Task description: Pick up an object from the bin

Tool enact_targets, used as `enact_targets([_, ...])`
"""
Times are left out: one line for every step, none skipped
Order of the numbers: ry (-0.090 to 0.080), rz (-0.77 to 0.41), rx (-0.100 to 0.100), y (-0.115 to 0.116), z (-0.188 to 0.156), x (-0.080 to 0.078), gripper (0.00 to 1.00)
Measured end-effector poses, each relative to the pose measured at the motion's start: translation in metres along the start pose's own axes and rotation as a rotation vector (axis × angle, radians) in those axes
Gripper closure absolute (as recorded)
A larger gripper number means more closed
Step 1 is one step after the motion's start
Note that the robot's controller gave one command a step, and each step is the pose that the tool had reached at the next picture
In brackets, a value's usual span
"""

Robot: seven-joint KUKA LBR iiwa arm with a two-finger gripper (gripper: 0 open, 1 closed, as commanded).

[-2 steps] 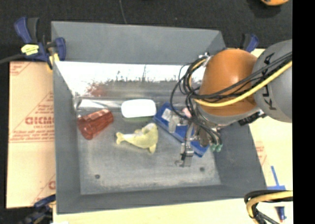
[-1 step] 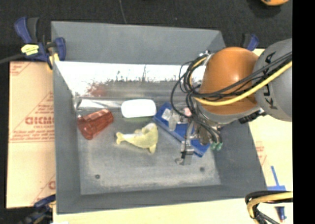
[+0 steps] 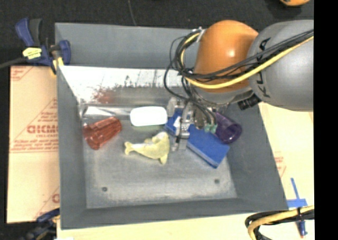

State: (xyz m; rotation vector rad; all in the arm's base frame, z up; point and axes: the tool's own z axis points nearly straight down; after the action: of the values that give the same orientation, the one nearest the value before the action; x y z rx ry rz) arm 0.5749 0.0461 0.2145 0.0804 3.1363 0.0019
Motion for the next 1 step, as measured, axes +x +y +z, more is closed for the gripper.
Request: enact_targets([-0.002, 0.103, -0.001, 0.0179, 0.0651, -0.0122, 0.0])
